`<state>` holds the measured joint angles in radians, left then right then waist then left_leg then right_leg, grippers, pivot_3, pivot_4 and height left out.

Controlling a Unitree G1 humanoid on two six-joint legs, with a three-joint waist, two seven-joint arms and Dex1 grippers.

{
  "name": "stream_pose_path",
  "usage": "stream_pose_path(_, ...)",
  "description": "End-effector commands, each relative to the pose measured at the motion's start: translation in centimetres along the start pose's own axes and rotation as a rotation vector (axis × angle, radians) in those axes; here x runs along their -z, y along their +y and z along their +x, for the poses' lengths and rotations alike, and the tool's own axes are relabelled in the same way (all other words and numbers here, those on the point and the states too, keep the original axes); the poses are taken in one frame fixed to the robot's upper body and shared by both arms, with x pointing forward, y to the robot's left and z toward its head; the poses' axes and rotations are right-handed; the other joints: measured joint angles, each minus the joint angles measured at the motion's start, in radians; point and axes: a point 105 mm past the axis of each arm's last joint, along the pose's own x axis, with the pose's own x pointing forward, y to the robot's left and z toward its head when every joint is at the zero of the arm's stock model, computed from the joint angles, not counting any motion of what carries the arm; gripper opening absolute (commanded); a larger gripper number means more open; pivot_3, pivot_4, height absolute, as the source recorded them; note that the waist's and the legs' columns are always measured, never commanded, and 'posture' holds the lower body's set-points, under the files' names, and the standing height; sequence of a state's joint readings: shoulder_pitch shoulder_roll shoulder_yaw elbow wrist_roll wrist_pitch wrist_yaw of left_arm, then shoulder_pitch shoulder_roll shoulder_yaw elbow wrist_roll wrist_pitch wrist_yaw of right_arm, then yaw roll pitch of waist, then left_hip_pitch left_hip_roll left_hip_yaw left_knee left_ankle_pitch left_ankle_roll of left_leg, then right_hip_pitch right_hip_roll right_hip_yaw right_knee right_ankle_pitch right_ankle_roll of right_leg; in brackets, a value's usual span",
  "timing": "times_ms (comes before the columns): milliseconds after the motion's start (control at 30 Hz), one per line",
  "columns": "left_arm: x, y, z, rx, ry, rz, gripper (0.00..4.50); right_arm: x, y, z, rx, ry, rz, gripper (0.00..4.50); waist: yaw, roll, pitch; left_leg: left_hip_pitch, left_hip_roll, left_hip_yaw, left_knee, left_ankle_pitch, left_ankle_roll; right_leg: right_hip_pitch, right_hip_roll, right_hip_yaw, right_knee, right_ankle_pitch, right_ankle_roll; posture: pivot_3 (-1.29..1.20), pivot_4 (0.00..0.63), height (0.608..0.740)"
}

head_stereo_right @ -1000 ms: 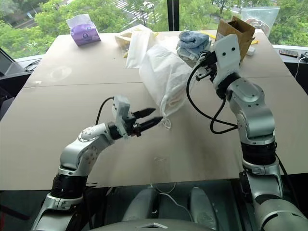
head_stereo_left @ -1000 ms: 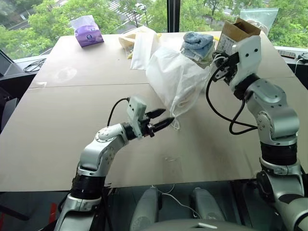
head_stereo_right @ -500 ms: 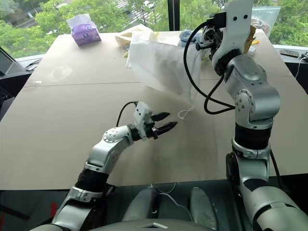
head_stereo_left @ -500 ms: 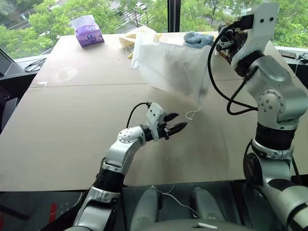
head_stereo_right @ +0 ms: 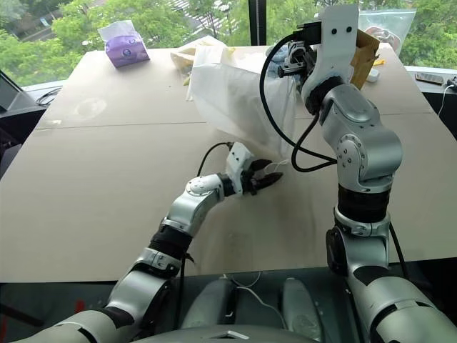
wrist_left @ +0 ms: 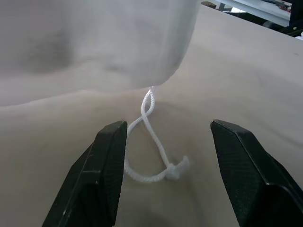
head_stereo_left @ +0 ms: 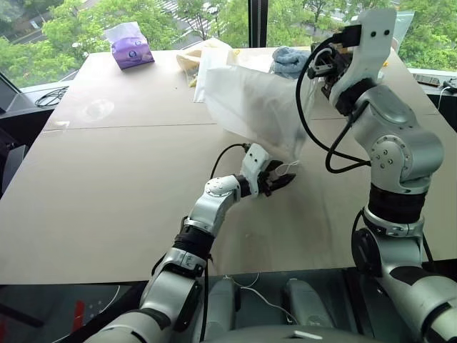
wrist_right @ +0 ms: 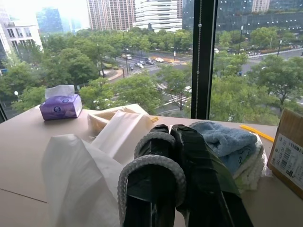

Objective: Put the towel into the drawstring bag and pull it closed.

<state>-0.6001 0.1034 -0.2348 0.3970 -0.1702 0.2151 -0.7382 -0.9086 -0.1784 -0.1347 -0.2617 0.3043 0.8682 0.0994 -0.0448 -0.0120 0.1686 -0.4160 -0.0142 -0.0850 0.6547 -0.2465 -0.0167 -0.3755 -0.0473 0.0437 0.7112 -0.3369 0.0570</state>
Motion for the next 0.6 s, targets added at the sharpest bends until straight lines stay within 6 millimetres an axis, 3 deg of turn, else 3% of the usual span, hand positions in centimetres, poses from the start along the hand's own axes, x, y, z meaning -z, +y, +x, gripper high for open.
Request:
stream_pose_path(33,1.0,-1.0,0.2,0.055,0.077,0.027,2.87,-1.8,0.7,-0.4,-0.018,-0.068,-0.010,0.00,0.000,0.000,0.000,0.000,0.000,0.000,0.000,0.000,0.000,0.000,0.000,0.000,0.000,0.000,0.000,0.00,0.150,0.740)
stream_pose_path(67,1.6,-1.1,0.0,0.067,0.116,0.045,2.87,-1.8,0.7,-0.5,-0.015,-0.067,-0.009,0.00,0.000,0.000,0.000,0.000,0.000,0.000,0.000,0.000,0.000,0.000,0.000,0.000,0.000,0.000,0.000,0.00,0.150,0.740)
stream_pose_path(167,2.3,-1.1,-0.9,0.072,0.180,0.070,2.04,-1.8,0.6,-0.5,-0.011,-0.065,-0.007,0.00,0.000,0.001,-0.001,0.000,0.000,0.000,0.000,0.000,0.000,0.000,0.000,0.000,0.000,0.000,0.000,0.00,0.150,0.740)
stream_pose_path(233,2.4,-0.9,-1.4,0.058,0.202,0.078,0.98,-1.9,0.6,-0.5,-0.010,-0.065,-0.006,0.00,0.000,0.001,-0.001,0.000,0.000,0.000,0.000,0.000,0.000,0.000,0.000,0.000,0.000,0.000,0.000,0.00,0.150,0.740)
stream_pose_path(333,3.0,-0.8,-2.2,0.054,0.246,0.096,0.06,-1.9,0.5,-0.4,-0.010,-0.065,-0.005,0.00,0.000,0.001,-0.001,0.000,0.000,0.000,0.000,0.000,0.000,0.000,0.000,0.000,0.000,0.000,0.000,0.00,0.150,0.740)
stream_pose_path(467,2.8,-0.5,-2.5,0.042,0.233,0.106,0.06,-2.0,0.5,-0.3,-0.010,-0.066,-0.004,0.00,-0.002,0.001,-0.001,0.000,0.000,0.000,0.000,0.000,0.000,0.000,0.000,0.000,0.000,0.000,0.000,0.00,0.150,0.740)
stream_pose_path(533,1.4,-0.2,-2.4,0.020,0.156,0.092,0.06,-1.9,0.5,-0.3,-0.011,-0.065,-0.003,0.00,-0.003,0.001,-0.001,0.001,0.000,0.000,0.000,0.000,0.000,0.000,0.000,0.000,0.000,0.000,0.000,0.00,0.150,0.740)
stream_pose_path(600,-1.5,0.5,-2.6,-0.027,0.014,0.076,0.06,-1.7,0.4,-0.3,-0.008,-0.062,0.000,0.00,-0.003,0.001,-0.001,0.001,0.001,0.000,0.000,0.000,0.000,0.000,0.000,0.000,0.000,0.000,0.000,0.00,0.150,0.740)
